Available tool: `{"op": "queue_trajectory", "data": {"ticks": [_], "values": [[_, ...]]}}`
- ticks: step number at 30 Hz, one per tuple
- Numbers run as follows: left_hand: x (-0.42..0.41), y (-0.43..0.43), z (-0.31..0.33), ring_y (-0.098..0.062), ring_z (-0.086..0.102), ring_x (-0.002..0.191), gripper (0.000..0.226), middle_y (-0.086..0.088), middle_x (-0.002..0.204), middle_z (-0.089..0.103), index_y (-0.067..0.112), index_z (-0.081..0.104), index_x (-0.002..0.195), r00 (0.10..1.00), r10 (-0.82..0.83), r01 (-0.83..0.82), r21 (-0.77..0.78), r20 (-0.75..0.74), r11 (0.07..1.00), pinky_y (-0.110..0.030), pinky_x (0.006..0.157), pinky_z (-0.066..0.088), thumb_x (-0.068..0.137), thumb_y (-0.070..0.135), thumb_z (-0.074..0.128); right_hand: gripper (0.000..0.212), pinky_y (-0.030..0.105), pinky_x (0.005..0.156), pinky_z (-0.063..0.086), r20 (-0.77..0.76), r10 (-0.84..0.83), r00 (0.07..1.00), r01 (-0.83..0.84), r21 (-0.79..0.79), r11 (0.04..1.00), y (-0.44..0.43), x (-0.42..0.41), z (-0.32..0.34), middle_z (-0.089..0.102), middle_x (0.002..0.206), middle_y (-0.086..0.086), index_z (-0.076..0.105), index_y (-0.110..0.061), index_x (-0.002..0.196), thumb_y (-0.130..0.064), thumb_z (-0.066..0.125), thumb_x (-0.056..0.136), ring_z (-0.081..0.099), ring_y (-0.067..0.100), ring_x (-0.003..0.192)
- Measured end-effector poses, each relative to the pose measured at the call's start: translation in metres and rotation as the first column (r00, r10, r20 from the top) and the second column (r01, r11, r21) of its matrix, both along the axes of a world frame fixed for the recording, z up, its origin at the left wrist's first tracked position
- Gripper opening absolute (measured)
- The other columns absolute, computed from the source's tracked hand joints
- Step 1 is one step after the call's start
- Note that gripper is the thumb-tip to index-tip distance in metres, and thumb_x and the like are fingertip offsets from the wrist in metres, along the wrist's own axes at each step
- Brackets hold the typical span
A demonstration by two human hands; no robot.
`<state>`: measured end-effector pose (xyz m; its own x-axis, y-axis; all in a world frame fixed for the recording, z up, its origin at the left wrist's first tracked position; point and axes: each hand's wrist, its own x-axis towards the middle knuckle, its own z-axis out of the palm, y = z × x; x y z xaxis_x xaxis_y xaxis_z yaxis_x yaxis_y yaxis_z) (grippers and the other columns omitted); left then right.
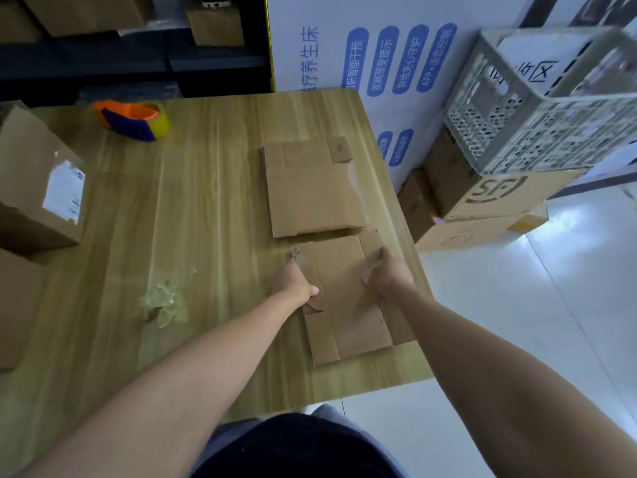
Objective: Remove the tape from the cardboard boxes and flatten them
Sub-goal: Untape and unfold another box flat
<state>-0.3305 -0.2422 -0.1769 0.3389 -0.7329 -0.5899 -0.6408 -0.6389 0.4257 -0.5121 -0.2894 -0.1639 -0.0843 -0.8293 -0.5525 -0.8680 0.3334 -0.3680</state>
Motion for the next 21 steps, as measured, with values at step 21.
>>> {"op": "queue_trajectory", "data": {"ticks": [21], "values": [[0.01,-0.015,0.019,-0.029,0.045,0.126,0.08,-0.013,0.14,0.045,0.001,0.03,0.14,0.996,-0.068,0.067,-0.02,-0.059,0.998,-0.035,0.099,0.042,0.078,0.021,0.076,0.061,0.037,0.098,0.044,0.011,-0.124,0.992,0.125,-0.08,0.989,-0.01,-0.028,0.013,0.053,0.134,0.011,0.036,-0.014,0.144,-0.024,0.062,0.089,0.051,0.028,0.12]]}}
